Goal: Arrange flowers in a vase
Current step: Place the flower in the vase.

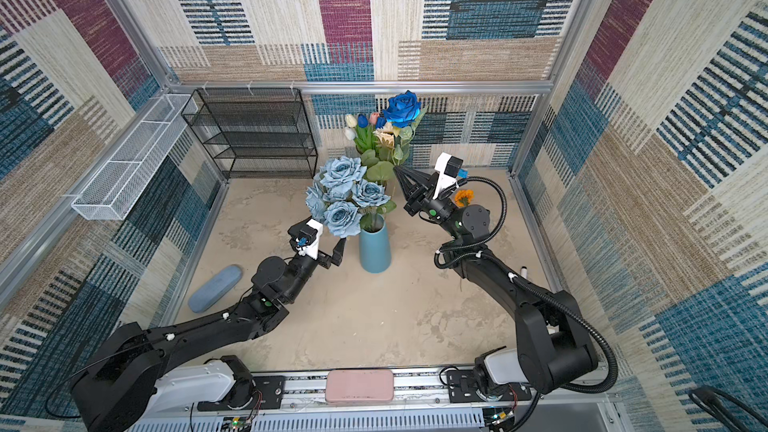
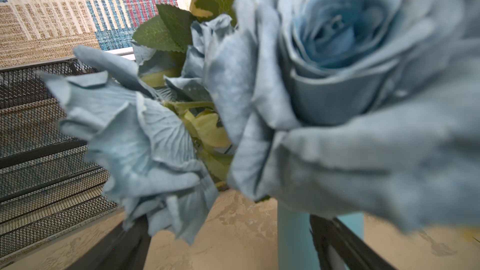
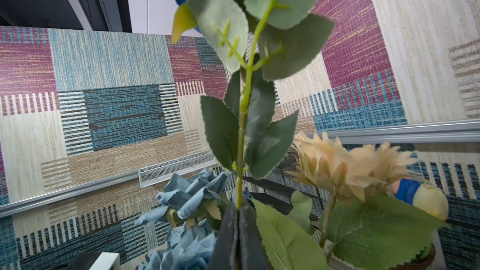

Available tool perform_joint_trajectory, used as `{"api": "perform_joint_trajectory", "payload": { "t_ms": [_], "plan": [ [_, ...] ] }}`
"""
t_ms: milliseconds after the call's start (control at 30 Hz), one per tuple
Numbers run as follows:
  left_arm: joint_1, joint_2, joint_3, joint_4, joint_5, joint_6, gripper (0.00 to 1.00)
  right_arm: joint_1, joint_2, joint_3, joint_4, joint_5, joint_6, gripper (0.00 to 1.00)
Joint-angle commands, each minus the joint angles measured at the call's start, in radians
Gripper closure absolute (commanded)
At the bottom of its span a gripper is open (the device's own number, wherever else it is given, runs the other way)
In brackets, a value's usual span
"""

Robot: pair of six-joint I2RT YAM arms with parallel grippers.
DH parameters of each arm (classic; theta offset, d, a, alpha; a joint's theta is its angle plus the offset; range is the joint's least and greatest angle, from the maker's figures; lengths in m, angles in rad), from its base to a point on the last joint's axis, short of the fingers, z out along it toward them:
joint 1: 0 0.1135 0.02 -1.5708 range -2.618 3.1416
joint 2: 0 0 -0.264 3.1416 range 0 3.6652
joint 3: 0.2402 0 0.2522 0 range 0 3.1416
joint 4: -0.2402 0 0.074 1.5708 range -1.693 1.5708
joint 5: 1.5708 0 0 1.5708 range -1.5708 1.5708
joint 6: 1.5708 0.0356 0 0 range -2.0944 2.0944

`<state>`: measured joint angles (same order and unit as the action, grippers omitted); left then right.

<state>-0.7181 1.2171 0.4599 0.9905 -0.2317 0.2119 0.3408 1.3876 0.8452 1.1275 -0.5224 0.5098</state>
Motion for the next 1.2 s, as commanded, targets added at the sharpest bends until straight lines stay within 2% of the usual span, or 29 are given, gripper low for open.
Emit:
{"api": "perform_joint_trajectory", "payload": {
  "t_ms": [0,133,333,367,567,767,833,900,1000,1067,1167],
  "plan": [
    [0.001,-0.005,-0.003,0.045,-0.005,-0.022,0.04,0.003,0.005,-0.004,-0.028,-0.017,-0.066,0.99],
    [0.001,-0.006,-0.003,0.044,-0.010,-0.018,0.04,0.013,0.022,-0.027,-0.014,-0.077,-0.109,0.96],
    [0.000,-0.004,-0.003,0.045,-0.006,-0.017,0.04,0.025,0.007,-0.070,-0.049,-0.067,-0.181,0.93],
    [0.001,-0.003,-0.003,0.044,-0.008,-0.018,0.05,0.026,0.005,-0.069,-0.064,-0.065,-0.191,0.91],
    [0.001,-0.001,-0.004,0.049,-0.008,-0.019,0.04,0.027,-0.018,-0.034,-0.185,0.004,-0.235,0.58],
    [0.002,0.001,-0.007,0.047,-0.010,-0.023,0.04,0.027,-0.080,-0.014,-0.293,0.109,-0.248,0.51],
    [0.000,0.006,-0.006,0.049,-0.011,-0.023,0.04,0.027,-0.087,0.006,-0.337,0.119,-0.262,0.61],
    [0.001,0.014,-0.004,0.060,-0.010,-0.023,0.04,0.027,-0.089,0.023,-0.376,0.136,-0.269,0.62],
    [0.001,0.017,-0.001,0.063,-0.007,-0.025,0.04,0.027,-0.080,0.065,-0.470,0.192,-0.282,0.50],
    [0.000,0.015,-0.004,0.064,-0.009,-0.026,0.04,0.027,-0.079,0.091,-0.530,0.216,-0.293,0.45],
    [0.001,0.011,-0.008,0.063,-0.015,-0.028,0.04,0.027,-0.112,0.074,-0.539,0.174,-0.295,0.37]
  ]
}}
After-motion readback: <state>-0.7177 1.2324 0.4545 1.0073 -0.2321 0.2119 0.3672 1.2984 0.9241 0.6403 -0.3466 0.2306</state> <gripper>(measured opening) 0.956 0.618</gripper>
